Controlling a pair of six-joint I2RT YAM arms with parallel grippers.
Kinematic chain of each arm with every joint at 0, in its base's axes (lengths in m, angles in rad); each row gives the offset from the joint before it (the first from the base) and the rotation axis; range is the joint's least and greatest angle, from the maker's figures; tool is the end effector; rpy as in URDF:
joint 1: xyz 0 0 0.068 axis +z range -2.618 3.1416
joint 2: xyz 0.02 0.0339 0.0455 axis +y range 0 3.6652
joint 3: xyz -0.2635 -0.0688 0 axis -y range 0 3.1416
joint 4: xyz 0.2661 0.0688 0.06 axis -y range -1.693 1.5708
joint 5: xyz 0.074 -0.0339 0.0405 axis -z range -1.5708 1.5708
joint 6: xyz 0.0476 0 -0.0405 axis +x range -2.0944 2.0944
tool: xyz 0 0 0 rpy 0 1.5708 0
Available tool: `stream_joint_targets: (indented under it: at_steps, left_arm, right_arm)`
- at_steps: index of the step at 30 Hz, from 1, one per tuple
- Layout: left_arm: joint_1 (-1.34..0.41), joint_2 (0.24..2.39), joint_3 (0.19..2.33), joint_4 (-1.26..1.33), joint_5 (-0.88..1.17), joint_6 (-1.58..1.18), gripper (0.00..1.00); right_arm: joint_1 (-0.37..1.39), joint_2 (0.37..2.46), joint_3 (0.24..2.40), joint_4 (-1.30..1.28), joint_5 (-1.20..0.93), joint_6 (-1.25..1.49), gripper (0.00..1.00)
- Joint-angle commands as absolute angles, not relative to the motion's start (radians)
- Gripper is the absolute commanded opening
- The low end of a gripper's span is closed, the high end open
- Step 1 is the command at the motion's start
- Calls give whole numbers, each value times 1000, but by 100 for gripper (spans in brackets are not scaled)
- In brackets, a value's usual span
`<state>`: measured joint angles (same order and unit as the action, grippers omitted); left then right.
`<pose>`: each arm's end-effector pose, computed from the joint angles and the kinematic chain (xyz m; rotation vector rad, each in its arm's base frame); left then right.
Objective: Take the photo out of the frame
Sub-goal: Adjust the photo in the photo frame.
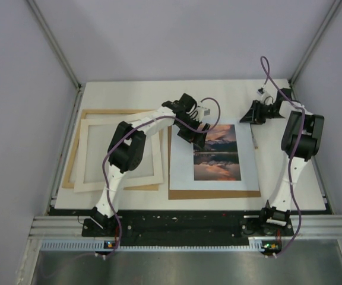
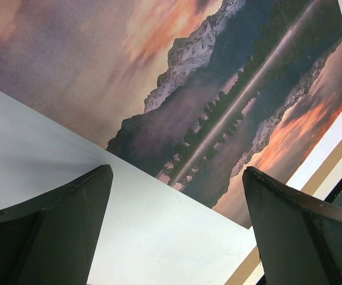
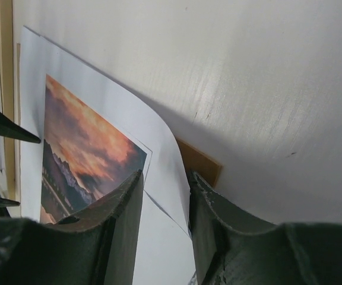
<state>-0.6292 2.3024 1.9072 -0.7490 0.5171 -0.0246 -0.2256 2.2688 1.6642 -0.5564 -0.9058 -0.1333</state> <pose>0.4005 -0.3206 0.1575 0.9766 2.5983 -0.8868 0.4797 -0.0717 0.1187 -0.1311 2.3976 1.0553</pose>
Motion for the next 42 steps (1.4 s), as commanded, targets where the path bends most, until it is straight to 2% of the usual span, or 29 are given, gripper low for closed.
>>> stream_joint_targets:
  at_steps: [1,3,6,9,13,14,21,27,30,36,42]
  left_arm:
    - [-640,2350,1882,-779,523,-29,98]
    - [-638,2353,1879,-779,525,-29,98]
    - [-638,2353,1881,-778,526,-29,98]
    - [-638,2356,1882,-775,535,-32,98]
    - [-640,2356,1882,-776,538,-32,98]
    - [-640,2356,1884,-778,537,-31,98]
    - [-606,2306,1963,-847,543,26,99]
    - [-546,2126,1934,-778,591,60,99]
    - [-535,2050,1925,-779,592,78,99]
    - [-497,1983,1872,-770,588,69,98]
    - [-482,1974,1806,-770,594,55,98]
  right_arm:
    - [-232,2178,1620,-503,-870,-167,35]
    - [-232,2157,1618,-497,-885,-155,33]
    - [-229,2151,1626,-497,-896,-147,21]
    - [-221,2175,1623,-500,-894,-150,15]
    - [-207,2220,1617,-502,-879,-161,13]
    - [-206,2226,1618,-503,-876,-158,0]
    - [-198,2061,1660,-578,-871,-115,0]
    - [-180,1844,1787,-767,-888,-84,0]
    - [-176,1764,1818,-813,-829,-54,0]
    - [-184,1779,1858,-891,-582,-104,0]
    - [-230,1955,1878,-897,-442,-231,0]
